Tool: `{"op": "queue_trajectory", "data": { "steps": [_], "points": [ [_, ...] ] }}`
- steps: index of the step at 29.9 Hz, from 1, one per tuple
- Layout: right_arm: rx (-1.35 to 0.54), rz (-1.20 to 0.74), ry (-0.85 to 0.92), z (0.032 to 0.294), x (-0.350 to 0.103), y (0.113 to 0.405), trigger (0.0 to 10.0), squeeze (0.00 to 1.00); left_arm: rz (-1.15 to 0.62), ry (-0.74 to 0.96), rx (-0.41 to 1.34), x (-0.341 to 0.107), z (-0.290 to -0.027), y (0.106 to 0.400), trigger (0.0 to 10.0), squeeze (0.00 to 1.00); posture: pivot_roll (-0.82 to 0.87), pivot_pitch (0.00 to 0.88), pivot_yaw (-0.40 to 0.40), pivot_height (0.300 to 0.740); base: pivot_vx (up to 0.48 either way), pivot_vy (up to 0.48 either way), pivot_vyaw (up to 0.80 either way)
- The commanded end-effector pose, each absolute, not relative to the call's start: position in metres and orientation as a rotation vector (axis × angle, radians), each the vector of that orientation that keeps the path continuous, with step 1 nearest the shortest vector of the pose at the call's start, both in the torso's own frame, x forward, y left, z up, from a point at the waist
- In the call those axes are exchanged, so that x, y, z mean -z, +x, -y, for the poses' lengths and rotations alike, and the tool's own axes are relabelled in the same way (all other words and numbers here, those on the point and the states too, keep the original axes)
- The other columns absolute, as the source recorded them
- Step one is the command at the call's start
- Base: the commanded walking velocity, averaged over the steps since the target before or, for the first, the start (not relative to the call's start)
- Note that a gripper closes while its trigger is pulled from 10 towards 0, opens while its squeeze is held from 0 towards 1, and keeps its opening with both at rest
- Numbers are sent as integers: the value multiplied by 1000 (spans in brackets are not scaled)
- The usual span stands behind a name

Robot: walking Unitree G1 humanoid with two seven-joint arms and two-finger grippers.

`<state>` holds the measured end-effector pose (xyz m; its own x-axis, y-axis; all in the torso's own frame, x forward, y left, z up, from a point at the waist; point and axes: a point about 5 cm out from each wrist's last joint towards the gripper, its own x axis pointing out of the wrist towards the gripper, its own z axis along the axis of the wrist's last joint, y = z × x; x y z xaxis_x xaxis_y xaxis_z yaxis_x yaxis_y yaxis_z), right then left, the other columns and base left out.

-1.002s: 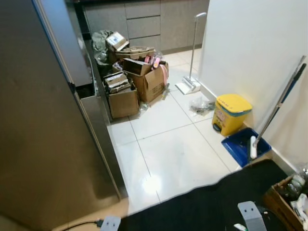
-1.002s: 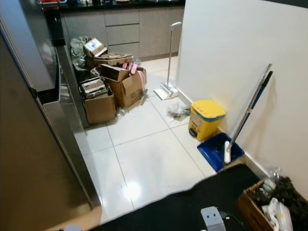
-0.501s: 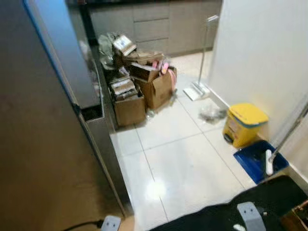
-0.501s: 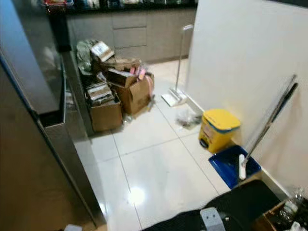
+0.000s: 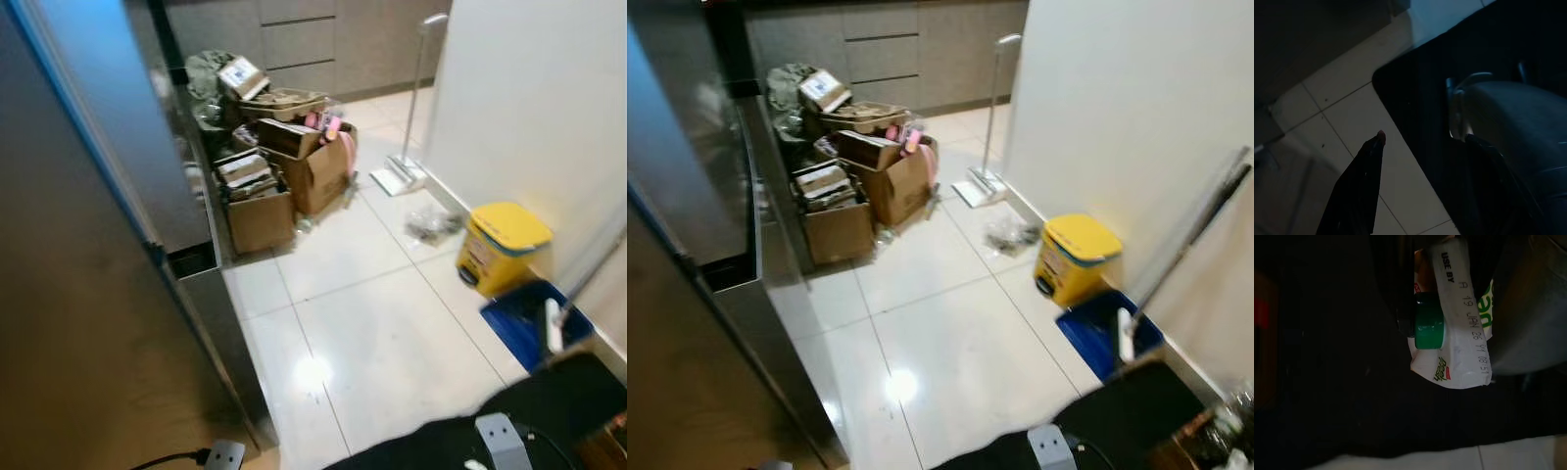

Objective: Restocking fridge

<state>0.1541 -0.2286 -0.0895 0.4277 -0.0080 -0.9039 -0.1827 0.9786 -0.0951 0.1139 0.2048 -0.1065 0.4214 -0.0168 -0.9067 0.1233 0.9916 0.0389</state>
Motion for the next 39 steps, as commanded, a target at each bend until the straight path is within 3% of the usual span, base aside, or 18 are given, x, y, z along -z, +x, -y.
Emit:
{"op": "queue_trajectory", "data": {
  "steps": [1, 22, 28, 39],
  "points": [
    [-121, -1130, -184, 227, 90, 153, 10000, 0, -1163, 92, 83, 109, -204, 106, 10000, 0, -52, 0, -28, 740, 0, 0, 719],
    [-143, -1144, -161, 226, 92, 149, 10000, 0, -1166, 63, 94, 110, -201, 104, 10000, 0, -53, 0, -26, 740, 0, 0, 719],
    [-155, -1148, -162, 226, 92, 149, 10000, 0, -1165, 46, 98, 110, -198, 105, 10000, 0, -54, 0, -28, 740, 0, -446, 719],
    [-170, -1155, -158, 224, 92, 148, 10000, 0, -1168, 36, 74, 110, -200, 104, 10000, 0, -53, 0, -30, 740, 0, 0, 718]
  ]
}}
